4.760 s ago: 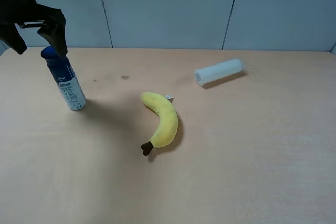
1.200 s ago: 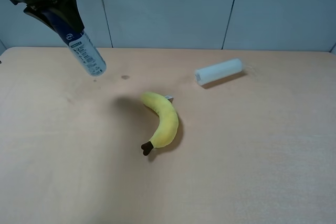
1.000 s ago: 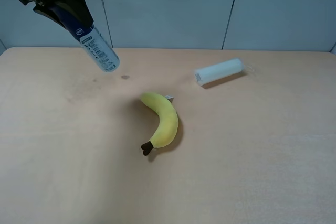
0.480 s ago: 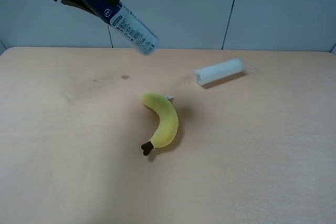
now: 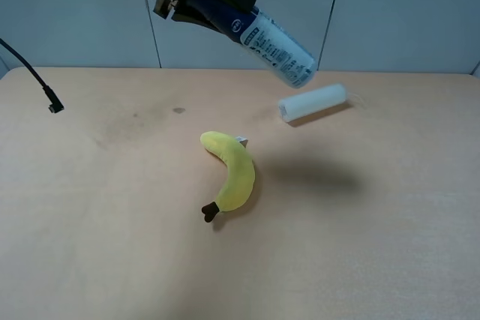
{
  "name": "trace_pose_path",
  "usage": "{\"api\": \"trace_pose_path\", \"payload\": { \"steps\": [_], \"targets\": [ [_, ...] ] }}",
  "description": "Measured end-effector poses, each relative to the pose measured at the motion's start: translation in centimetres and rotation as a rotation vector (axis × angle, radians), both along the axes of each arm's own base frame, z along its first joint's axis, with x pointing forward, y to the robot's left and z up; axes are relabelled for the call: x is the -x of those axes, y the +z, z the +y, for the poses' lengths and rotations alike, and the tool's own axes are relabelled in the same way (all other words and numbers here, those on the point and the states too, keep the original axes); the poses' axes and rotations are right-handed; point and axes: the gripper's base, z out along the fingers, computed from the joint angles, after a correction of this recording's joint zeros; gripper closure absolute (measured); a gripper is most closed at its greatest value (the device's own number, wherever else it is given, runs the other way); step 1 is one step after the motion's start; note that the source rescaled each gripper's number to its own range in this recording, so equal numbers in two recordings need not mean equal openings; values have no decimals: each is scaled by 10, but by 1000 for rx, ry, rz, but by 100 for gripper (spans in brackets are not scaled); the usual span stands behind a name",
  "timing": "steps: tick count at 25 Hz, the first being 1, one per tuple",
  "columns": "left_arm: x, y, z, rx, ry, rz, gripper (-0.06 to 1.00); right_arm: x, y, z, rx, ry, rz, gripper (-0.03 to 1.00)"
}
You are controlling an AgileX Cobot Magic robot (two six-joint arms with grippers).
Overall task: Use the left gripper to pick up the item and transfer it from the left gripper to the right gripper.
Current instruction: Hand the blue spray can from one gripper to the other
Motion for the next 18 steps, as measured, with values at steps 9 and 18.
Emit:
{"api": "trace_pose_path", "payload": {
  "steps": [9,18],
  "targets": [
    [-5,-38,-22,68,-34,111,93,0,0,0,0,0,0,-3],
    [1,-69,-23,112,-48,193,93,0,0,1,0,15,-1,-3]
  ]
}}
